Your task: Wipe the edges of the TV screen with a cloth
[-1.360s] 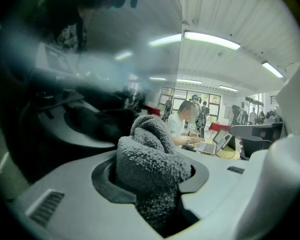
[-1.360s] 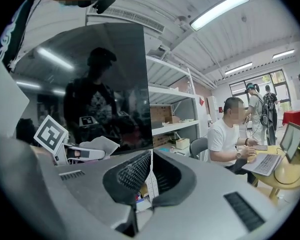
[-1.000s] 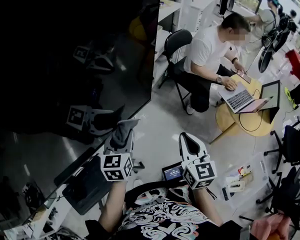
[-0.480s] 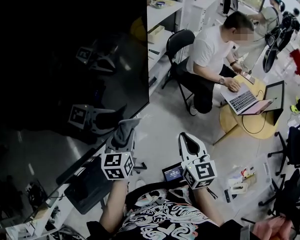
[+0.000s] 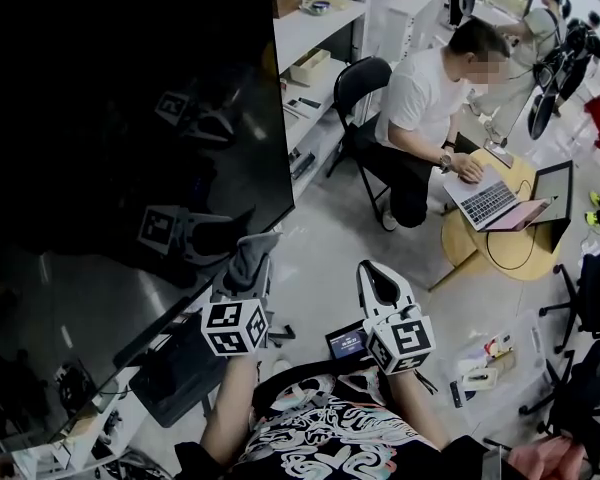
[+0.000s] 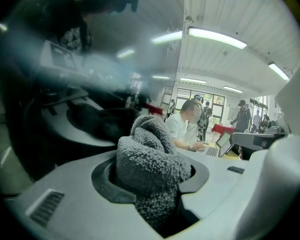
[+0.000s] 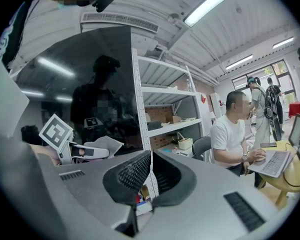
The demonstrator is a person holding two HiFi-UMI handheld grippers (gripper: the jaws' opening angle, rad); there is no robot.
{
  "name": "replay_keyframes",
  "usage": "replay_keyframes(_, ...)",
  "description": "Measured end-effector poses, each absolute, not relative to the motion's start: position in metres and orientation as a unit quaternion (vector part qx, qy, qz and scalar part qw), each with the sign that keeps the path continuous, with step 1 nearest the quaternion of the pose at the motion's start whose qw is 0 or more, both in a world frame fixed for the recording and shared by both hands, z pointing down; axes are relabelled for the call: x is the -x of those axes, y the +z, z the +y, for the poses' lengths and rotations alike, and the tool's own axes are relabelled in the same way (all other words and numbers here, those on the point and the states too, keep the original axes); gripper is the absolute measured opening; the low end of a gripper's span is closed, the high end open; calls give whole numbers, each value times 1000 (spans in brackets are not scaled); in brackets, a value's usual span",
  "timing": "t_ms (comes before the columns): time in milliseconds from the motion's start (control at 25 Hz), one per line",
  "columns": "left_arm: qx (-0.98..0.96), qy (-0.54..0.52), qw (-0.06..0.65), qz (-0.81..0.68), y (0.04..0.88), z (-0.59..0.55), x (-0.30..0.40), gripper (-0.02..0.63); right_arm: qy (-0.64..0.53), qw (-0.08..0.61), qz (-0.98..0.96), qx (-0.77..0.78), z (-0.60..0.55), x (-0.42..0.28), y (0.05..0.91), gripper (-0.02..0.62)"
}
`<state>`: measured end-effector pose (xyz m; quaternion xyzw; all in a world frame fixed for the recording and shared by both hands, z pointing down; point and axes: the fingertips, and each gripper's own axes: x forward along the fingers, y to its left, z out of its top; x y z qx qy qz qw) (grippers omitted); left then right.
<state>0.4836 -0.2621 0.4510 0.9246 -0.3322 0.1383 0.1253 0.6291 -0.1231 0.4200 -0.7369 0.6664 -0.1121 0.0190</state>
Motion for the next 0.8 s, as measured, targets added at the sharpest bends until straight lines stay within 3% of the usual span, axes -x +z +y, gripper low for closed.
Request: replay_keyframes(800,-918,129,137,-350,455,-270,-521,186,-115,15,686,719,-127,-670,428,35)
